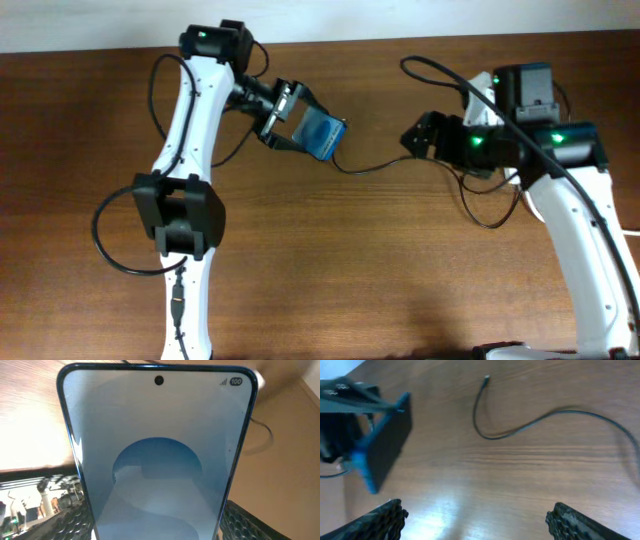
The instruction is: Plug charger to phone and switch on socket
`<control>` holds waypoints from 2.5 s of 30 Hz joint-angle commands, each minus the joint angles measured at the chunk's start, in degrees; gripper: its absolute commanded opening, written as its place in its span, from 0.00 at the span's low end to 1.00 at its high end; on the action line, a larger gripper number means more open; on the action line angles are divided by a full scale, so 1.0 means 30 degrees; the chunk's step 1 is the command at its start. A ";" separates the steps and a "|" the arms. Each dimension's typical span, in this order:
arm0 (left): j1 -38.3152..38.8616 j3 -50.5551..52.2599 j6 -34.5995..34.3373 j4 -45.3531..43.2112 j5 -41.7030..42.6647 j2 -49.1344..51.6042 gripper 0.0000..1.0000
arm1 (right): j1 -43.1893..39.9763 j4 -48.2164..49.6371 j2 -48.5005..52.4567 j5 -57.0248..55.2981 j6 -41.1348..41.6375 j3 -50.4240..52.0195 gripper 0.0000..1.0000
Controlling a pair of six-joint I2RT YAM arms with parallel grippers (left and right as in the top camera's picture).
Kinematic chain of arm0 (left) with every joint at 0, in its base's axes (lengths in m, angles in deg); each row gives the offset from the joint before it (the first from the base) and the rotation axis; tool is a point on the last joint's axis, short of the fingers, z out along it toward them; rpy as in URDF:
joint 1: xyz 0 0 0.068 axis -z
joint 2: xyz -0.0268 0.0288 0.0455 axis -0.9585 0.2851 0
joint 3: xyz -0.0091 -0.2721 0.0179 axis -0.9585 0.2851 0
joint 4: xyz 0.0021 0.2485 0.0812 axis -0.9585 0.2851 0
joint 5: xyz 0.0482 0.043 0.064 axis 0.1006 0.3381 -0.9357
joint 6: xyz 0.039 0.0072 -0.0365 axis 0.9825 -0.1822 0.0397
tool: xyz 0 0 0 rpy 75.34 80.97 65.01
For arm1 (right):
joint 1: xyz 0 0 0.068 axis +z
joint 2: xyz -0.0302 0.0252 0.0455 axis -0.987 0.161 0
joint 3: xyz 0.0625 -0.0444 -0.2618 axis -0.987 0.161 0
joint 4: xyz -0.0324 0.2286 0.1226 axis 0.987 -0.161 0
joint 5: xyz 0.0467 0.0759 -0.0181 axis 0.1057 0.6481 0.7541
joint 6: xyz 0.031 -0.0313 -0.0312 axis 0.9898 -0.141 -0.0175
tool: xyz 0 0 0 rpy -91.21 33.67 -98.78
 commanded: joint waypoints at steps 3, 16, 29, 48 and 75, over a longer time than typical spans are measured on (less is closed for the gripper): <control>0.0874 -0.0532 -0.3643 0.0015 -0.1610 -0.0080 0.00 | 0.2280 0.2069 0.0291 0.0583 0.0153 -0.0248 0.88; 0.1370 -0.0532 -0.4532 -0.0036 -0.1603 -0.0080 0.00 | 0.5107 0.3818 0.3060 -0.1676 0.6645 -0.0248 0.69; 0.1530 -0.0532 -0.4539 -0.0044 -0.1523 -0.0080 0.00 | 0.5421 0.4918 0.4379 -0.1049 0.9573 -0.0248 0.59; 0.1617 -0.0532 -0.4532 -0.0044 -0.1523 -0.0080 0.00 | 0.5712 0.5275 0.4539 -0.0831 0.9559 -0.0248 0.18; 0.1596 -0.0532 -0.4364 -0.0044 -0.1537 -0.0080 0.99 | 0.5676 0.5450 0.4539 -0.0619 0.9551 -0.0248 0.04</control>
